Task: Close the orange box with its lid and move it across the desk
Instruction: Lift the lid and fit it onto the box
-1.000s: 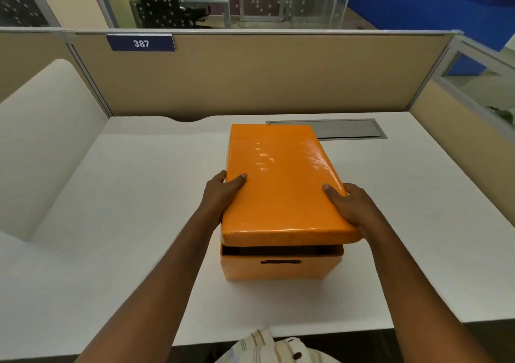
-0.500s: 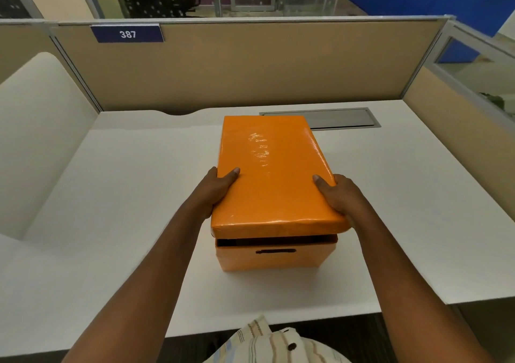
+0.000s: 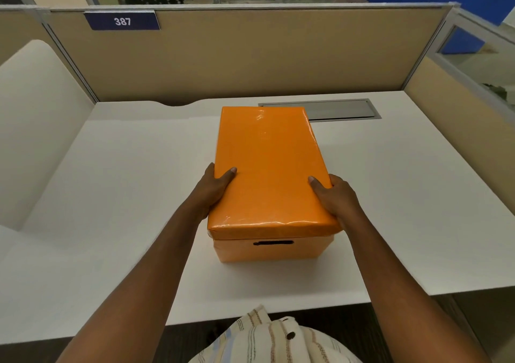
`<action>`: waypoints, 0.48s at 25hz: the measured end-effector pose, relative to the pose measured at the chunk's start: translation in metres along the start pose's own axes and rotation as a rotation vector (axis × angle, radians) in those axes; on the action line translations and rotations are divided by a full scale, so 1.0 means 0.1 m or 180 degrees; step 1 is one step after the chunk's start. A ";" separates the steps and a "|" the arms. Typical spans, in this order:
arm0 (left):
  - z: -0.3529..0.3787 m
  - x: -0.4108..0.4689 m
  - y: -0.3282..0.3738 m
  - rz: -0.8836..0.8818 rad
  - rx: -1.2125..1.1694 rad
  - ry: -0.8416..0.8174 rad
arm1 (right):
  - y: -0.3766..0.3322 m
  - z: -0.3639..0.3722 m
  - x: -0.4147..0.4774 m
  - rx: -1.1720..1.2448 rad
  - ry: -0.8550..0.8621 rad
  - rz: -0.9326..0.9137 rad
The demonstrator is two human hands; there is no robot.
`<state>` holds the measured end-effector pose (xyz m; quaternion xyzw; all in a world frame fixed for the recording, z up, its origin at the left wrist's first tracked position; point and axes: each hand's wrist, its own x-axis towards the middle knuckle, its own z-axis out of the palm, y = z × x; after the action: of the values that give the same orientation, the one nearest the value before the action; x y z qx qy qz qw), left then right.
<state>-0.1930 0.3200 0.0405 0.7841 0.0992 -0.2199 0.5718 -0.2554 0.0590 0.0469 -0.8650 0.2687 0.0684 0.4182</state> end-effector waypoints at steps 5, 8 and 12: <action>0.03 0.01 -0.11 0.0045 -0.0183 -0.0108 | 0.05 0.03 0.01 0.0001 0.0144 -0.0035; 0.06 0.00 -0.14 0.0069 -0.0240 -0.0108 | 0.08 0.06 0.00 -0.0151 0.0334 0.0012; 0.08 0.00 -0.19 0.0110 -0.0193 -0.0014 | 0.18 0.11 -0.03 0.0198 0.0239 -0.0022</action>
<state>-0.2025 0.3185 0.0222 0.7676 0.0909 -0.2086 0.5992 -0.2658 0.0593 0.0286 -0.8545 0.2832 0.0260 0.4348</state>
